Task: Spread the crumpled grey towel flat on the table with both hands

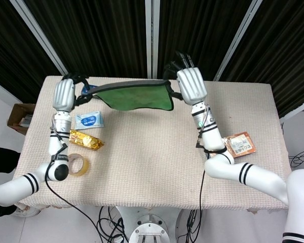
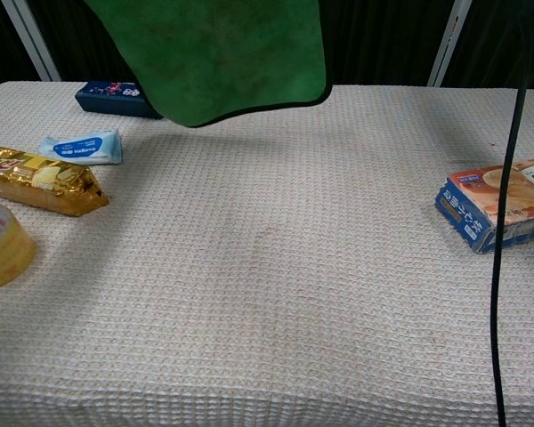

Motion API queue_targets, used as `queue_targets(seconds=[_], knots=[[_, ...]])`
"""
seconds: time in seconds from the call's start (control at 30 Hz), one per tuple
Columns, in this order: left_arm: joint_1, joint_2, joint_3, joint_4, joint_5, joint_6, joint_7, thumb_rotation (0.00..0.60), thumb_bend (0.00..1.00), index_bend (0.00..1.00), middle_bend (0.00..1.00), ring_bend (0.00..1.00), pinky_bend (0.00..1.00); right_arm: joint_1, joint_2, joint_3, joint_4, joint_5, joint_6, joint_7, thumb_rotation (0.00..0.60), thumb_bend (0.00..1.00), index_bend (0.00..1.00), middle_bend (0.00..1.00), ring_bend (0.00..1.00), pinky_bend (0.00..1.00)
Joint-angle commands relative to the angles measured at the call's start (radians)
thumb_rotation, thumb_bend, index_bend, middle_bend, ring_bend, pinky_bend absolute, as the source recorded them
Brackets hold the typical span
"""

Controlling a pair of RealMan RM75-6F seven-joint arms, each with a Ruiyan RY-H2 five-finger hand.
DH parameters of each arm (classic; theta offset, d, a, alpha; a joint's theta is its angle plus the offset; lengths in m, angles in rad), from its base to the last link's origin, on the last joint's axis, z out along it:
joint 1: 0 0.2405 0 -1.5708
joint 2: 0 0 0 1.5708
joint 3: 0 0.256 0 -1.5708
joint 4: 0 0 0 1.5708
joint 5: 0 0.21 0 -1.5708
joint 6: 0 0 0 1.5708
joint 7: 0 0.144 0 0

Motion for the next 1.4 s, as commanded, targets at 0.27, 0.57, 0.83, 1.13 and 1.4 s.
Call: queue_targets(seconds=[0.27,0.57,0.83,1.13,1.4], knots=[[0.124,-0.102,0.262,0.097,0.294,0.139,-0.056,0.600,0.42,0.68,0.34,0.22,0.24,-0.109,0.072,-0.249,-0.017,-0.235,-0.122,0.195,0.600,0.54,0.74,0.33,0.00,0.00],[0.191,-0.124,0.409,0.137,0.451,0.185,-0.018,0.600,0.42,0.68,0.34,0.22,0.24,-0.152,0.126,-0.368,-0.109,-0.336,-0.177,0.191,0.600,0.54,0.74,0.33,0.00,0.00],[0.263,-0.117,0.496,0.101,0.545,0.241,0.030,0.600,0.42,0.68,0.33,0.22,0.24,-0.172,0.158,-0.441,-0.179,-0.413,-0.209,0.200,0.600,0.54,0.74,0.34,0.00,0.00],[0.317,-0.087,0.542,0.017,0.579,0.238,0.100,0.600,0.42,0.67,0.33,0.22,0.23,-0.198,0.180,-0.489,-0.219,-0.460,-0.221,0.208,0.600,0.54,0.74,0.34,0.00,0.00],[0.340,-0.081,0.560,-0.012,0.596,0.203,0.169,0.600,0.41,0.64,0.31,0.21,0.23,-0.220,0.199,-0.501,-0.239,-0.468,-0.221,0.163,0.600,0.55,0.74,0.34,0.00,0.00]])
